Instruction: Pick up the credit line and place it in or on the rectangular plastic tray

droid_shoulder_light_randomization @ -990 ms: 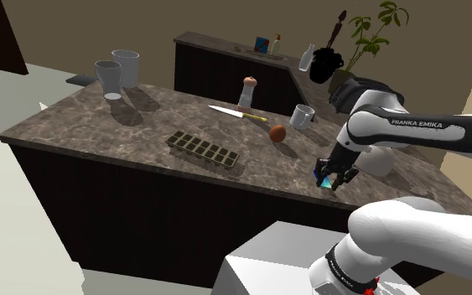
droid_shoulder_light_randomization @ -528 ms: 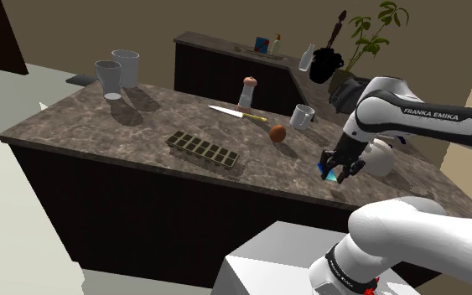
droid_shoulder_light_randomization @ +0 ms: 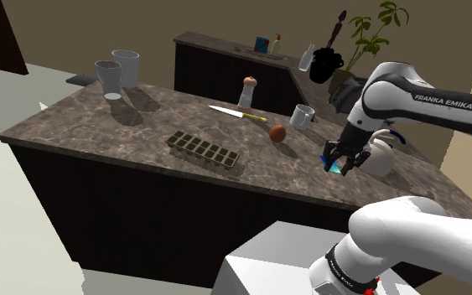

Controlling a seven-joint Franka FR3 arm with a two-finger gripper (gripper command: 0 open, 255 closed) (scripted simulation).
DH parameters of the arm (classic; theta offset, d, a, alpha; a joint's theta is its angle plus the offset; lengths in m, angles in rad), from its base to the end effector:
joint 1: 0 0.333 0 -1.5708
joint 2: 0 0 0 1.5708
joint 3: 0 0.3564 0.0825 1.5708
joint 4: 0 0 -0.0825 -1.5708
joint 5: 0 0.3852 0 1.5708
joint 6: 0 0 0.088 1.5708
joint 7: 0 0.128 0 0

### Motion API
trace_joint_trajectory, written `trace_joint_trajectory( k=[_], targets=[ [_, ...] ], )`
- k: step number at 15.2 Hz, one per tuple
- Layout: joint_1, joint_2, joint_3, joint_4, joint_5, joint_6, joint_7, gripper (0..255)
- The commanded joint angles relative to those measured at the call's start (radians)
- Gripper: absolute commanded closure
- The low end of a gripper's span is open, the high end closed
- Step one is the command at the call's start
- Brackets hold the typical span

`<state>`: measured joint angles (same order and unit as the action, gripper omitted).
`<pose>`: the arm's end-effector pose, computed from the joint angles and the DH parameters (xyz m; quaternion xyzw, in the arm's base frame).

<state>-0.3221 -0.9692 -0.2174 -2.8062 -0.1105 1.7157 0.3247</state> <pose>0.1843 -0.1233 0.4375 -0.9305 0.3589 0.0625 0.0390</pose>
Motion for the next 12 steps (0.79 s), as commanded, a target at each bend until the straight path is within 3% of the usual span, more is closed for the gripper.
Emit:
trace_joint_trajectory(
  k=[1, 12],
  targets=[
    [0.033, 0.028, 0.037, 0.013, 0.04, 0.016, 0.041, 255],
    [0.207, 0.319, 0.245, 0.174, 0.243, 0.163, 0.271, 255]
  ],
)
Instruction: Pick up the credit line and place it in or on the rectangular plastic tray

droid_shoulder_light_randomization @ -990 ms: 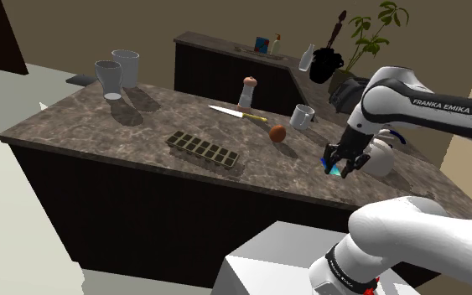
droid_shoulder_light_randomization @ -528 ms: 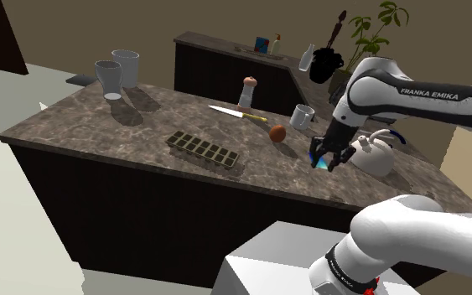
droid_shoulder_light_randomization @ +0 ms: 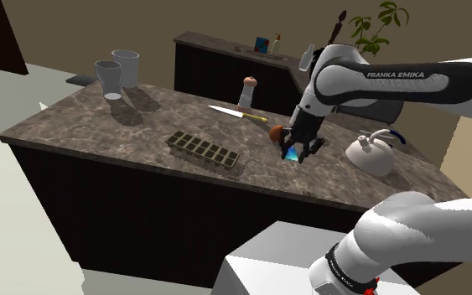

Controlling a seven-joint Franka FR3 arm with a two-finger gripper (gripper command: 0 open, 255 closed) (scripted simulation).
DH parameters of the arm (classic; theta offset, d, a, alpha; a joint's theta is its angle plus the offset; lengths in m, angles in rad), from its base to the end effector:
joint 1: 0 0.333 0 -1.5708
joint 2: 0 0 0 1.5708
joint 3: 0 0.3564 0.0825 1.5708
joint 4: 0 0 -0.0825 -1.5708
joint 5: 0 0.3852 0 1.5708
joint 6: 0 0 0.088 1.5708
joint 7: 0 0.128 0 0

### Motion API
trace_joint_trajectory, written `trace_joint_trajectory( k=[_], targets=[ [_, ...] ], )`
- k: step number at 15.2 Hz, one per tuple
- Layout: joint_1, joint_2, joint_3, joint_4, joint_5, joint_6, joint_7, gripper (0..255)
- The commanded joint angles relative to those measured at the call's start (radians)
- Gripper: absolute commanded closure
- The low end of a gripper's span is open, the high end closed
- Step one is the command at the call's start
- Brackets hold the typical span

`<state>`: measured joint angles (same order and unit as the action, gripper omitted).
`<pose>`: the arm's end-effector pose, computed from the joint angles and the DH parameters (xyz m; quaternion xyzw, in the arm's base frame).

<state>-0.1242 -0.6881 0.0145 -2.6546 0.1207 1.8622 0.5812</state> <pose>0.2986 -0.0210 0.4524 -0.9306 0.3585 0.0627 0.0387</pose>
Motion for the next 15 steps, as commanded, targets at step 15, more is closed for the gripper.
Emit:
trace_joint_trajectory(
  k=[15],
  targets=[
    [0.107, 0.523, 0.215, 0.458, 0.065, 0.105, 0.286, 255]
  ],
)
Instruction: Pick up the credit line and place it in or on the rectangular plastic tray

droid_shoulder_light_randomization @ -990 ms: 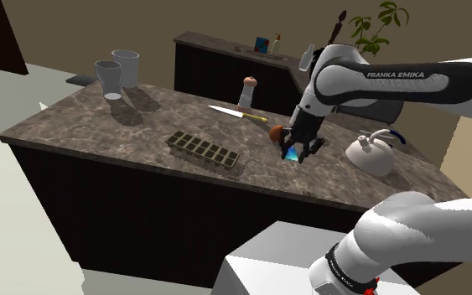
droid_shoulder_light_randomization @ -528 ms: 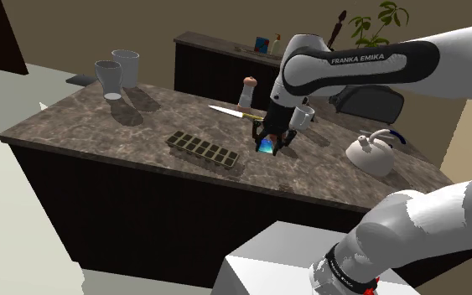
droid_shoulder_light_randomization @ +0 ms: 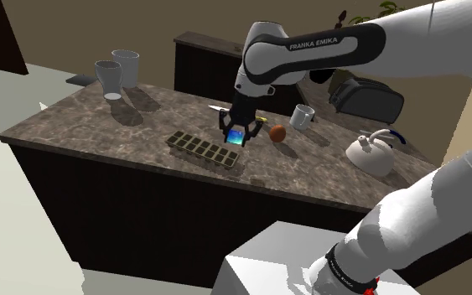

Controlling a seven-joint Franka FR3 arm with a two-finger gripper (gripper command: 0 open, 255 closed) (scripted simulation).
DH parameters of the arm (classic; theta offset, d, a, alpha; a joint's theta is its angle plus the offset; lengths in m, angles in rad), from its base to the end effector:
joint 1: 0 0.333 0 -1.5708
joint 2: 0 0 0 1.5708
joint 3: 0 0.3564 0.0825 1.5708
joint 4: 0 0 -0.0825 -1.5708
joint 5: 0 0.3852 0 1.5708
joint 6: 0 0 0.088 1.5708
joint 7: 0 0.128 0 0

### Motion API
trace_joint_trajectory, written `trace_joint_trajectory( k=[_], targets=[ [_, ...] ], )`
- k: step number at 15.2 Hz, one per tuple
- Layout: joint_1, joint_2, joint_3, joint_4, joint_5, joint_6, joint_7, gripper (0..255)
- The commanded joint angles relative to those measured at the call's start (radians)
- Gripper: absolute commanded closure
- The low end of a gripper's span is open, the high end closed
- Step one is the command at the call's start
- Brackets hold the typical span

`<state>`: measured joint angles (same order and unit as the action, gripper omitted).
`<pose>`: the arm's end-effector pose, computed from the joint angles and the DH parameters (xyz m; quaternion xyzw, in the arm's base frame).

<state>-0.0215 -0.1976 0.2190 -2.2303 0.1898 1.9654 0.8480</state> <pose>0.4600 0.1121 0.4656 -0.9306 0.3585 0.0626 0.0389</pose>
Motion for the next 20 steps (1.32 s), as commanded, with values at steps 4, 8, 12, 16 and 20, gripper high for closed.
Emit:
trace_joint_trajectory(
  k=[4, 8, 12, 16, 20],
  targets=[
    [0.027, 0.171, 0.047, 0.188, -0.033, -0.007, 0.097, 255],
    [0.049, 0.281, 0.068, 0.306, -0.064, -0.012, 0.153, 255],
    [0.051, 0.297, 0.068, 0.271, -0.066, 0.039, 0.15, 255],
    [0.053, 0.317, 0.068, 0.24, -0.069, 0.089, 0.147, 255],
    [0.055, 0.34, 0.068, 0.212, -0.073, 0.139, 0.145, 255]
  ],
)
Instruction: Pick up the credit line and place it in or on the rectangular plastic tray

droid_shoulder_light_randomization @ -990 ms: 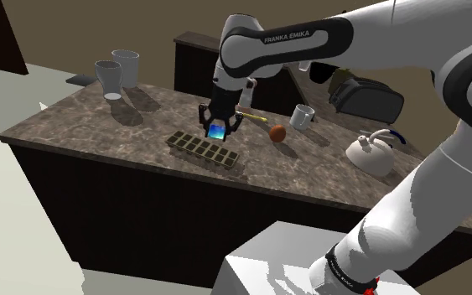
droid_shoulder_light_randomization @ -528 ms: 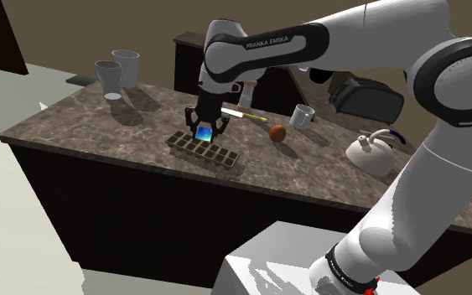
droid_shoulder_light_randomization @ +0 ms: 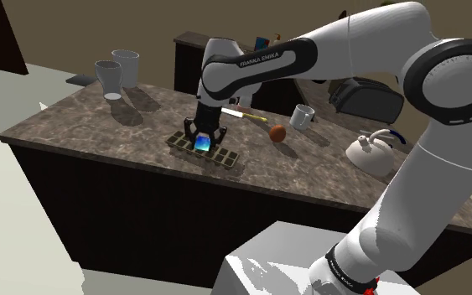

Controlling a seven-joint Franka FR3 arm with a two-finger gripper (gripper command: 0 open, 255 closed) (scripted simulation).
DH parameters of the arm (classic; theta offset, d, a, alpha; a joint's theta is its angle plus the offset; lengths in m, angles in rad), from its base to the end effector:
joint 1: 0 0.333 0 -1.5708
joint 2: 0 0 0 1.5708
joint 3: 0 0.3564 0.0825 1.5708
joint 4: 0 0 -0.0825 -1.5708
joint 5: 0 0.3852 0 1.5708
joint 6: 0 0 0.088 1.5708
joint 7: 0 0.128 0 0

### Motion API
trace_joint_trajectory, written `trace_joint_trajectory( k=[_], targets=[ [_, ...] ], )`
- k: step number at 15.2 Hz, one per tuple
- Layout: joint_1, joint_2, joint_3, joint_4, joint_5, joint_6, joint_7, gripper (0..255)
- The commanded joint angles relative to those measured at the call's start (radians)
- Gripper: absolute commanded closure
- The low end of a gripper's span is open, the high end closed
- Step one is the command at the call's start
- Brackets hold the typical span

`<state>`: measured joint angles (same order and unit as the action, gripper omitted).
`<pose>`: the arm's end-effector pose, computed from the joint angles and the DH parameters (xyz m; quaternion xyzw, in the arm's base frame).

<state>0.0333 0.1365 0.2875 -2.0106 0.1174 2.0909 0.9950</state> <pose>0.5480 0.1859 0.4052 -0.9303 0.3591 0.0629 0.0392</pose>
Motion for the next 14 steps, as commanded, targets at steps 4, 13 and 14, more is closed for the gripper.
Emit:
trace_joint_trajectory(
  k=[4, 13, 14],
  targets=[
    [0.001, 0.023, -0.001, -0.024, -0.004, 0.046, -0.003, 255],
    [0.002, 0.024, -0.001, -0.022, -0.005, 0.045, -0.002, 0],
    [0.002, 0.024, -0.001, -0.021, -0.005, 0.045, -0.002, 0]
  ],
)
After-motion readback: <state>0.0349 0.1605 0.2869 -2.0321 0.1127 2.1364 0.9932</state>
